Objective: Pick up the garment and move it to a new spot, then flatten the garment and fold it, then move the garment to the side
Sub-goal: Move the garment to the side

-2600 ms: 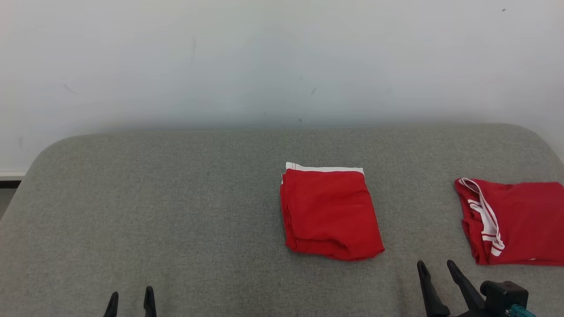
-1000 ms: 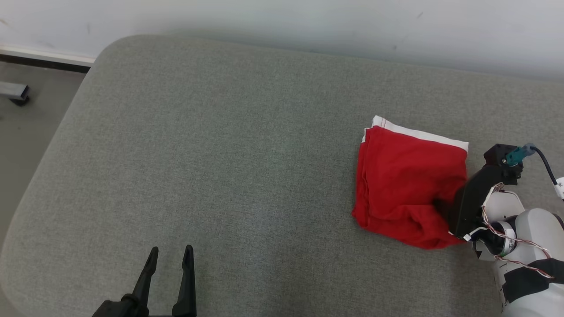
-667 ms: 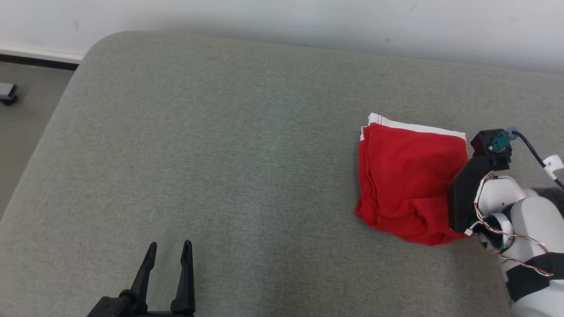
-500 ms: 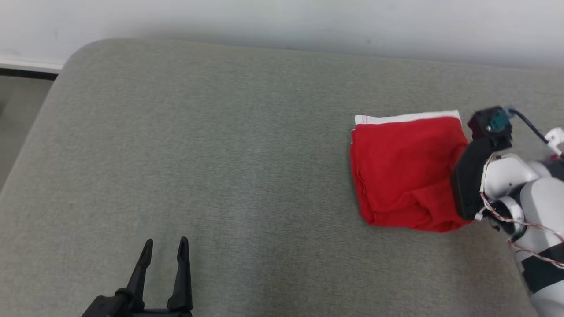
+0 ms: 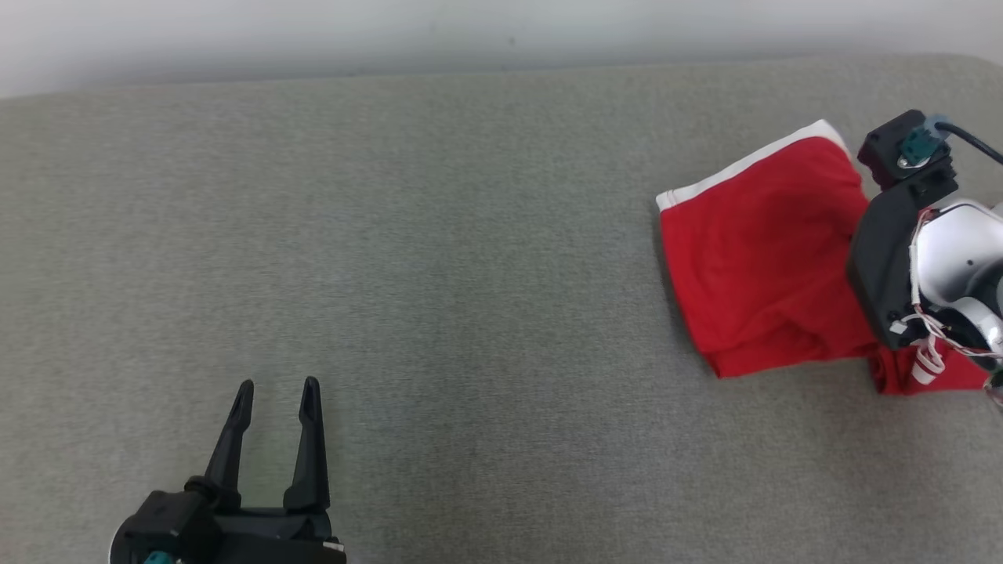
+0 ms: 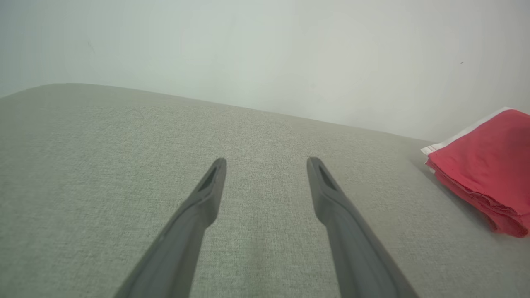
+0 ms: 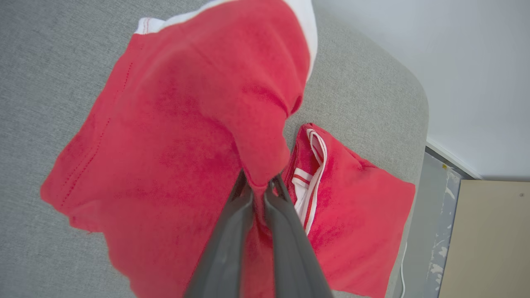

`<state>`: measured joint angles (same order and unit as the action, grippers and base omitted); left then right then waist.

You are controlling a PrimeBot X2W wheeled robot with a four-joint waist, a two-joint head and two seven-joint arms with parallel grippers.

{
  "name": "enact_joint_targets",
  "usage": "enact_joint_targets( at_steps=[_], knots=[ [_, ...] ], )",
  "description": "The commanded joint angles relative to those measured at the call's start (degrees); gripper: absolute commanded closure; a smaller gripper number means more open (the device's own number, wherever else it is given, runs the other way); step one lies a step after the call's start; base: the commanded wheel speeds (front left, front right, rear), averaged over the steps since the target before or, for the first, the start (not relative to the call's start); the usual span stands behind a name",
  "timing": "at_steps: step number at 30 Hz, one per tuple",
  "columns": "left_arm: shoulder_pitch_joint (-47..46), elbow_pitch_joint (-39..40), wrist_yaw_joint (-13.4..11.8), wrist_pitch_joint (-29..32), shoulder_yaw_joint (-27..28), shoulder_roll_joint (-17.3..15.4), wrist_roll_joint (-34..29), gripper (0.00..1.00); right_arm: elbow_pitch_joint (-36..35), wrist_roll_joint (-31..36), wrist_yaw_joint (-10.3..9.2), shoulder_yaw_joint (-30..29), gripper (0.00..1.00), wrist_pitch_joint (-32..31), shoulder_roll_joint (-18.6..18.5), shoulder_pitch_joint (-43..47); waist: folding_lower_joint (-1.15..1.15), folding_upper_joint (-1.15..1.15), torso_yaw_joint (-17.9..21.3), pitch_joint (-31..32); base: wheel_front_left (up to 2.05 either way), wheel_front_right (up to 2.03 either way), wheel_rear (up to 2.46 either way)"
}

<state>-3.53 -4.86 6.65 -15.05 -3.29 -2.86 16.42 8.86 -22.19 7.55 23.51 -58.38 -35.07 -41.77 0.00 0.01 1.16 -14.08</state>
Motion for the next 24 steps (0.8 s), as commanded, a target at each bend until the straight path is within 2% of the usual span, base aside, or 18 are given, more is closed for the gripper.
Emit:
enact_joint_targets(
  at_steps=[1,11,18,24],
  knots=[
    [-0.97,0.33,0.47,-0.13,0.08,-0.03,-0.59,0.0,0.19,-0.29,-0.17,0.22,1.0,0.68,-0.81,-0.73,0.0,-0.01,3.48,-3.22,0.0,0.0,0.0],
    [-3.48,2.04,0.85,-0.14,1.39,-0.04,-2.83,0.0,2.57,0.49,-0.16,0.39,1.0,4.73,-8.04,-2.0,0.0,-0.01,6.77,-7.75,0.0,0.0,0.0],
    [-4.81,3.04,0.81,-0.14,0.92,-0.07,-4.04,0.0,7.17,2.88,-0.16,-1.09,1.0,9.36,-12.94,-0.51,0.0,-0.01,6.14,-9.99,0.0,0.0,0.0],
    [-5.79,3.84,0.77,-0.14,0.62,-0.33,-4.5,0.0,13.19,6.32,-0.16,-4.17,1.0,15.01,-13.8,0.61,0.0,-0.01,4.5,-11.1,0.0,0.0,0.0]
  ],
)
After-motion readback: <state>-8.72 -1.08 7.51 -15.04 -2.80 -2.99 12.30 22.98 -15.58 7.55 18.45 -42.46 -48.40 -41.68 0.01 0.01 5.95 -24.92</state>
